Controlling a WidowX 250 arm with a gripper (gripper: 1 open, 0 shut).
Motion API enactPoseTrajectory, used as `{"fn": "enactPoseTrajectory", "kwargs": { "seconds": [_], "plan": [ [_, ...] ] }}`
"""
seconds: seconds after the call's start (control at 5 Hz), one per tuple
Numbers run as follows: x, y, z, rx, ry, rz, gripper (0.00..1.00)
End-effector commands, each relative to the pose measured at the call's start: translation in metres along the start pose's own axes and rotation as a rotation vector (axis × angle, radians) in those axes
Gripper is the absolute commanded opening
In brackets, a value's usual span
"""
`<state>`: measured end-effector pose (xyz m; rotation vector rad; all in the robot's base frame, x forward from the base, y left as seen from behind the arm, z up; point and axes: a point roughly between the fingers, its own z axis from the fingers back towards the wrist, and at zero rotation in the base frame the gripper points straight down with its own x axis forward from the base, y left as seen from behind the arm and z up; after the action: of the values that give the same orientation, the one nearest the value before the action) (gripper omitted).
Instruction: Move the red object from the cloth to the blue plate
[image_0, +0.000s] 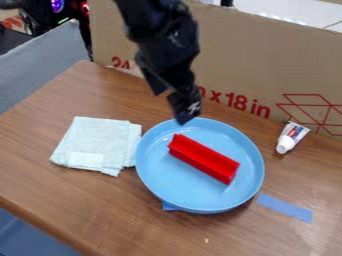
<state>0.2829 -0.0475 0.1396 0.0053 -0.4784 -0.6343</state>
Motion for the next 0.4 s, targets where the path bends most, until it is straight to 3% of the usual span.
{"fn": "enactPoseTrajectory", "kwargs": {
  "seconds": [0.0, 0.2],
  "plan": [
    [0.008, 0.003, 0.003, -0.002, -0.053, 0.040, 1.00],
    [-0.002, 0.026, -0.007, -0.004, -0.053, 0.060, 1.00]
  ]
}}
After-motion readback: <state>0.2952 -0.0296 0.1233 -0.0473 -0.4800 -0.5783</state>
